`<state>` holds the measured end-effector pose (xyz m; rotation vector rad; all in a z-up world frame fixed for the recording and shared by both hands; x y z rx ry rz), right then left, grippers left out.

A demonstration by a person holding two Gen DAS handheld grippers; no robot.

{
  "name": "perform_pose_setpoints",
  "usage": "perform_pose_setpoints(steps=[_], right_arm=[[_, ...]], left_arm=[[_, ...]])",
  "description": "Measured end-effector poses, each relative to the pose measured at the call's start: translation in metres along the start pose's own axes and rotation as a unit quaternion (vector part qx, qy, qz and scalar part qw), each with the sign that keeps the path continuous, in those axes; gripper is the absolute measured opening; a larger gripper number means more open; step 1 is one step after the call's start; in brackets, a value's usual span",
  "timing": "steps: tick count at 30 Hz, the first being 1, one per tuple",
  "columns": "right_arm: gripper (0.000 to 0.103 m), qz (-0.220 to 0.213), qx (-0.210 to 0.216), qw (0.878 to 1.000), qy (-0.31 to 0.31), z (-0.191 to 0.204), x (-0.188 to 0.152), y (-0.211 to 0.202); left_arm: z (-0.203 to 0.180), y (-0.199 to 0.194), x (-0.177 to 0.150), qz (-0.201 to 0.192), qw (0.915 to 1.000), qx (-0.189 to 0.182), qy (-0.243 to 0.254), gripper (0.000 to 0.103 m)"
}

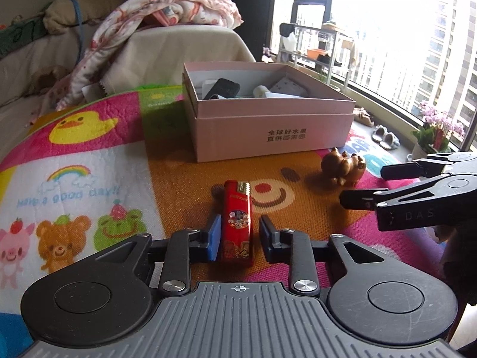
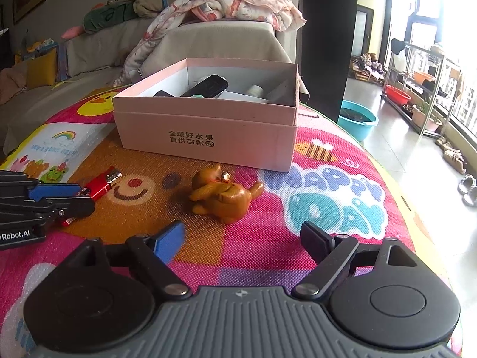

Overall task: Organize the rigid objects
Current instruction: 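Grasp the red lighter with the left gripper, then grasp the brown dog figurine with the right gripper while the left gripper holds the lighter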

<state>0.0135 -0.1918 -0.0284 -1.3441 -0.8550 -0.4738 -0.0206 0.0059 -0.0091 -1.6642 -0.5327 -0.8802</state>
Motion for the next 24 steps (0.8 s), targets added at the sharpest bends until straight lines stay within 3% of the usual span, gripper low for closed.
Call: perform_pose_setpoints(steps=[1, 5, 10, 11, 13, 14, 20, 24], right_arm=[[0.086, 0.001, 0.004, 1.0, 0.002, 0.001, 0.002, 0.003], [0.083, 0.001, 0.008, 1.0, 0.009, 0.005, 0.012, 0.013], [0.059, -0.012, 0.002, 1.0, -0.008, 0.017, 0.02, 0.02], [0.058, -0.014, 0.001, 1.0, -0.011, 0.019, 0.02, 0.02], [0.058, -0.016, -0.001, 1.0, -0.017, 0.022, 0.021, 0.021], [0.058, -0.017, 0.0, 1.0, -0.016, 0.021, 0.02, 0.021], [0.057, -0.013, -0.001, 1.0, -0.017, 0.021, 0.02, 0.019], [0.057, -0.003, -0.006, 0.999, -0.038, 0.023, 0.016, 0.005]], left_arm=[[0.001, 0.0, 0.0, 0.0, 1.0, -0.007, -0.004, 0.042], [0.0, 0.001, 0.001, 0.005, 1.0, -0.006, -0.004, 0.042], [-0.004, 0.002, 0.001, 0.008, 0.9999, 0.001, 0.007, 0.042], [-0.003, 0.002, 0.001, 0.006, 1.0, 0.0, 0.005, 0.042], [-0.001, 0.003, 0.002, 0.003, 0.9999, 0.01, 0.0, 0.028], [0.001, 0.004, 0.003, 0.002, 0.9999, 0.015, -0.001, 0.027], [-0.009, 0.007, 0.007, 0.009, 0.9986, 0.021, 0.047, 0.026], [-0.019, -0.007, -0.001, 0.024, 0.9967, -0.018, 0.076, 0.026]])
Point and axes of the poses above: each gripper's, at about its wrist camera, not at the fingertips, and y roughly the way its jaws point, z to its left, x to its top, the point moved 2 cm from there along y, roughly the way its jaws point, and after that the axes turned 2 degrees about -x, right-handed, at the moved point
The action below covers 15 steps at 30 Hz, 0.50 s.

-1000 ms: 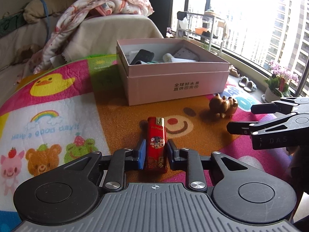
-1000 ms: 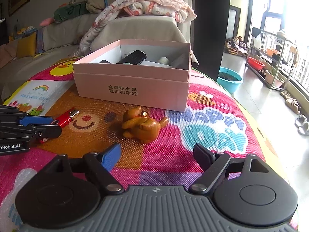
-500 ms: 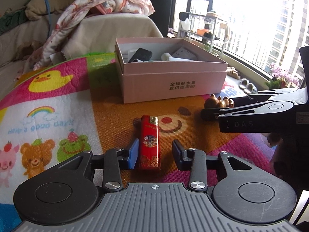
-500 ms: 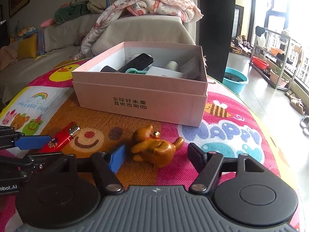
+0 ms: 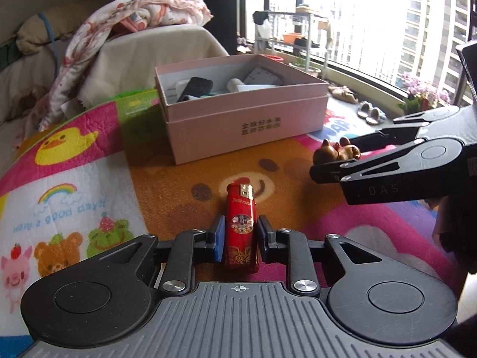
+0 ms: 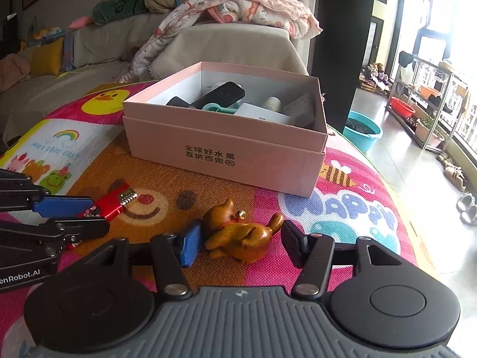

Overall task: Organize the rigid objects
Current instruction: 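Grasp the brown dog figurine with the right gripper while the left gripper holds the lighter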

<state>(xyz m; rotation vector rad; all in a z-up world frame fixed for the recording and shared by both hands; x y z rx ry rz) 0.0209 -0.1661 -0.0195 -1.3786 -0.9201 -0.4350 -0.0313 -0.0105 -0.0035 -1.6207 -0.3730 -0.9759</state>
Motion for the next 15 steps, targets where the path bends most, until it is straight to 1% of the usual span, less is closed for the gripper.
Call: perform_pose_setpoints(steps=[2, 4, 7, 11, 13, 15], right_arm=[[0.057, 0.001, 0.013, 1.0, -0.008, -0.001, -0.004, -0.014], [0.057, -0.001, 0.029, 1.0, -0.011, -0.005, -0.008, -0.031], [0.056, -0.012, 0.04, 0.999, -0.004, -0.013, -0.008, -0.053], [0.056, -0.047, 0.036, 0.998, 0.02, -0.029, 0.01, -0.079], [0.056, -0.071, 0.036, 0.996, 0.03, -0.036, 0.025, -0.09], [0.056, -0.098, 0.032, 0.994, 0.031, -0.042, 0.041, -0.103]], left_arm=[[-0.007, -0.01, -0.006, 0.006, 0.9997, -0.02, 0.012, 0.026], [-0.012, -0.021, -0.011, 0.008, 0.9991, -0.041, 0.013, 0.026], [-0.014, -0.039, -0.006, -0.008, 0.9987, -0.047, 0.017, 0.026], [-0.007, -0.066, 0.026, -0.062, 0.9971, -0.034, 0.029, 0.026], [-0.004, -0.079, 0.048, -0.095, 0.9944, -0.022, 0.04, 0.026], [0.002, -0.094, 0.078, -0.139, 0.9889, -0.006, 0.052, 0.026]])
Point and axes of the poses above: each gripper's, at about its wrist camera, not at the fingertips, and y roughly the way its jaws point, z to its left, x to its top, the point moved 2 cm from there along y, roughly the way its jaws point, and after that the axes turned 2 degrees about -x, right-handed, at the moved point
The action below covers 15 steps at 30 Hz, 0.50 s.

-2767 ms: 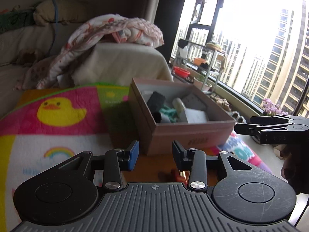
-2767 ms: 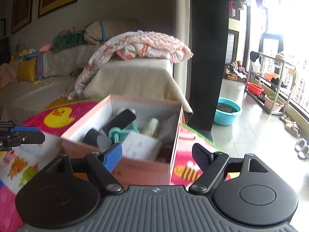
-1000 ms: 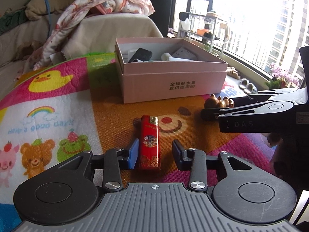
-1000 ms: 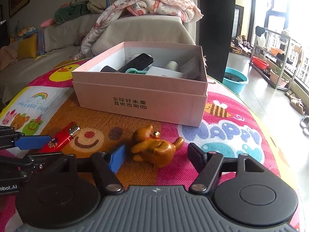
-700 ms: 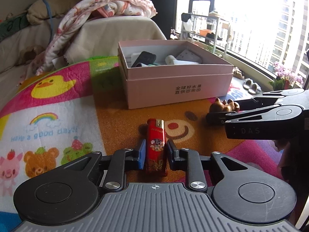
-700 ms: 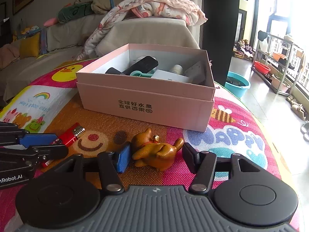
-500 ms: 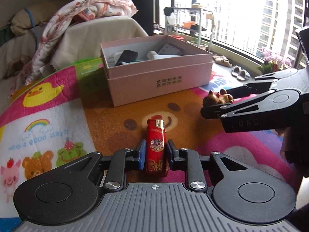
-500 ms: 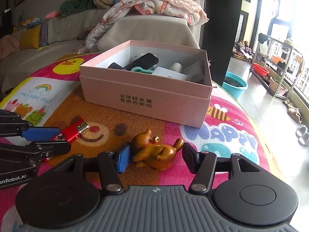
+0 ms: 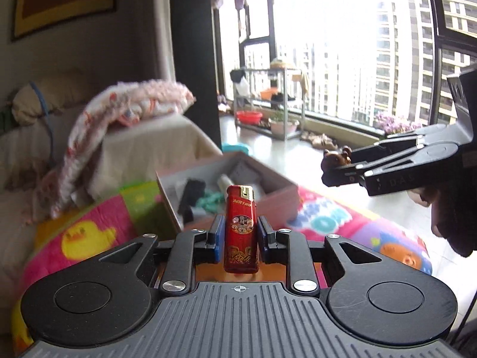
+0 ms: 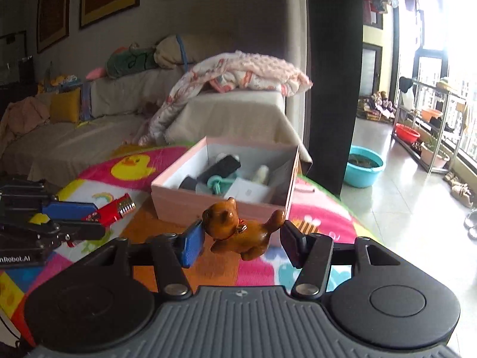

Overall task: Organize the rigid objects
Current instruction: 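Release the red lighter into the pink box while the right gripper drops the dog figurine in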

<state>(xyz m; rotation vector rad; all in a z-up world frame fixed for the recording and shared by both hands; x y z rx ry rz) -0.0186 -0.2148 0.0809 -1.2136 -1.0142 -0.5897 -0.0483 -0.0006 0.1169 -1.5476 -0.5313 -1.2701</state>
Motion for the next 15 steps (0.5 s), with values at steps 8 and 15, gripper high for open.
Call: perform_pose_setpoints(steps=[8, 15], right_arm=[[0.056, -0.086, -0.012, 0.996, -0.02, -0.006, 0.1, 0.004], [0.056, -0.035, -0.015, 0.999, 0.031, -0.02, 0.139, 0.087]], left_arm=[[0.041, 0.046, 0.095, -0.07, 0.9967, 0.006, -0.04, 0.026], [0.066, 0.139, 0.057, 0.009, 0.9958, 0.011, -0.09, 0.026]])
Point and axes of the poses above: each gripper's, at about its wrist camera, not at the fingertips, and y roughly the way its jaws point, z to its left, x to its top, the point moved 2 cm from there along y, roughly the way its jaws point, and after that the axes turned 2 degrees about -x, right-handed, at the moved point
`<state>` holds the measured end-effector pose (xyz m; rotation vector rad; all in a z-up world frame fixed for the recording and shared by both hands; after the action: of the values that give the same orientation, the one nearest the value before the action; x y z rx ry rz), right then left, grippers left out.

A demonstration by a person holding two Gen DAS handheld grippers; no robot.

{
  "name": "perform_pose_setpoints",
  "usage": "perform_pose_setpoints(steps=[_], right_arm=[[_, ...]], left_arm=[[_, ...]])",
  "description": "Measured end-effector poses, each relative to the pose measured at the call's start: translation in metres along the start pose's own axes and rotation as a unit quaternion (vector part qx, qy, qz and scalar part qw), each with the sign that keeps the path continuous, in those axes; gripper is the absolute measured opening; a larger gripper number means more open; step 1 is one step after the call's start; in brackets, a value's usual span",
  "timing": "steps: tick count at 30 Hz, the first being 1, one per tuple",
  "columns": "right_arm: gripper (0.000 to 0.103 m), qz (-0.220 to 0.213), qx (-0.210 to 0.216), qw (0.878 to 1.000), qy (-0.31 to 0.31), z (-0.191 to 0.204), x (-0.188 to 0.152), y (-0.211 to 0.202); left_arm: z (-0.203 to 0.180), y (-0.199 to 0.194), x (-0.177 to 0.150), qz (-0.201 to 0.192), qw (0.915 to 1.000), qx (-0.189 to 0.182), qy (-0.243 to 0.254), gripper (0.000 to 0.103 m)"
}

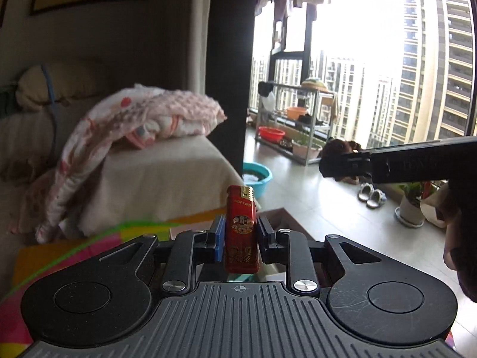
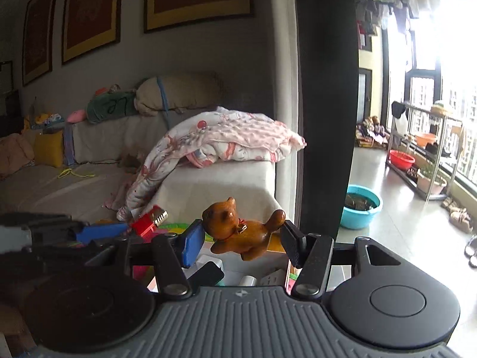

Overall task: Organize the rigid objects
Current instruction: 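Release the red lighter into the pink box while the right gripper drops the dog figurine in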

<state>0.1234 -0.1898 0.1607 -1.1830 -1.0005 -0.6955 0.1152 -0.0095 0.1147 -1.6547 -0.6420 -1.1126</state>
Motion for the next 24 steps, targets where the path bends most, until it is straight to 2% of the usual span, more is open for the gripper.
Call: perform_pose_setpoints(steps=[2, 4, 5, 6, 8, 12, 14, 16, 18, 21, 24], right_arm=[[0.056, 0.013, -0.001, 1.0, 0.016, -0.003, -0.005, 0.027], [0.057, 0.016, 0.017, 0.999, 0.037, -0.006, -0.013, 0.052], [0.064, 0.026, 0.026, 0.998, 0.046, -0.007, -0.017, 0.064], [0.07, 0.042, 0.024, 0.997, 0.054, -0.008, -0.021, 0.075], [0.07, 0.054, 0.011, 0.996, 0.07, -0.009, -0.031, 0.086], [0.07, 0.048, -0.025, 0.997, 0.049, -0.005, -0.053, 0.074], [0.074, 0.04, -0.044, 0.998, 0.027, -0.002, -0.065, 0.055], [0.08, 0.032, -0.055, 0.998, 0.009, 0.003, -0.081, 0.03], [0.084, 0.034, -0.057, 0.998, -0.003, 0.009, -0.099, 0.008], [0.086, 0.059, -0.061, 0.996, -0.012, 0.021, -0.131, -0.013], [0.087, 0.111, -0.068, 0.992, -0.006, 0.032, -0.166, -0.009]], left_arm=[[0.008, 0.022, -0.008, 0.019, 0.9997, -0.006, -0.011, 0.026], [0.019, 0.047, -0.018, 0.057, 0.998, -0.012, -0.027, 0.027], [0.025, 0.056, -0.023, 0.069, 0.997, -0.007, -0.036, 0.027], [0.031, 0.062, -0.028, 0.072, 0.9964, 0.0, -0.045, 0.027], [0.042, 0.066, -0.035, 0.07, 0.9956, 0.012, -0.061, 0.027], [0.049, 0.032, -0.038, 0.042, 0.996, 0.018, -0.077, 0.027], [0.044, 0.001, -0.044, 0.024, 0.9976, 0.019, -0.061, 0.027], [0.038, -0.027, -0.055, 0.024, 0.9984, 0.032, -0.04, 0.027], [0.033, -0.048, -0.074, 0.04, 0.9975, 0.056, -0.019, 0.027], [0.03, -0.065, -0.114, 0.081, 0.9919, 0.097, 0.003, 0.027], [0.033, -0.067, -0.15, 0.129, 0.9853, 0.111, -0.019, 0.027]])
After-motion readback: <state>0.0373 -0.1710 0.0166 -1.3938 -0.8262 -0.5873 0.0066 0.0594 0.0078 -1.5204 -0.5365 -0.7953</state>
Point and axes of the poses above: each gripper's, at about its wrist camera, not at the fingertips, and y roughly the way its jaws point, z to its left, x to its top, the point moved 2 cm from there along y, roughly the way its jaws point, and after that the axes turned 2 degrees about -x, right-handed, at the moved point
